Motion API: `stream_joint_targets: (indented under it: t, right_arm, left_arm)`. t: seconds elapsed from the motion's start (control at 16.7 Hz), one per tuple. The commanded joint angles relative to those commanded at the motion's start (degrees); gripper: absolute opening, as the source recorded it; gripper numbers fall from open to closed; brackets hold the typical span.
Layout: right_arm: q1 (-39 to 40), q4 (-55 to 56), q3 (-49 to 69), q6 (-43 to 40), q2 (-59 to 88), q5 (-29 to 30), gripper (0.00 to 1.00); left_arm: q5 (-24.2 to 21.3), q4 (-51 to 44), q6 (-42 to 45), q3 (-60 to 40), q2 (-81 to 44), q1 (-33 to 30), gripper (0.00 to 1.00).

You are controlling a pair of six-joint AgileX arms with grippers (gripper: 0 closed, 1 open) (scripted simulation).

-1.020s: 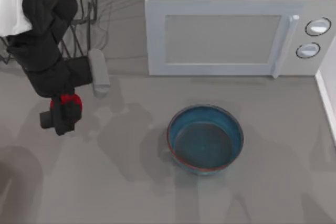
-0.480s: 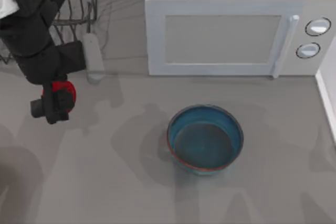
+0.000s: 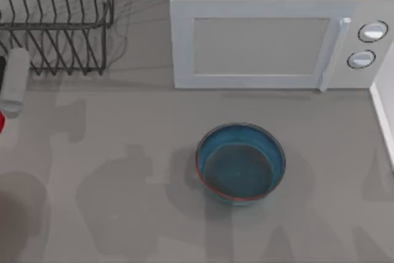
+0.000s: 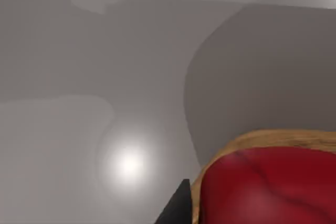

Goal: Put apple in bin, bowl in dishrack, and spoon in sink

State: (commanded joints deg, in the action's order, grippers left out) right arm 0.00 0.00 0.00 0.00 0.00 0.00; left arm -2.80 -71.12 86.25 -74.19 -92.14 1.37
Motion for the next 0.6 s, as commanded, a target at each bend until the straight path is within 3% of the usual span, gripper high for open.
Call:
stream_joint_targets:
  t: [0.3, 0.6]
  right_arm:
    - [0.00, 0.00, 0.00, 0.00, 0.00, 0.00, 1.00]
    - [0.00, 0.00, 0.00, 0.00, 0.00, 0.00, 1.00]
  left_arm:
    - [1.31, -4.32, 18.16, 4.89, 9.89, 12.37, 0.00]
    - [1.62, -5.21, 23.04, 6.51, 13.76, 16.49, 0.00]
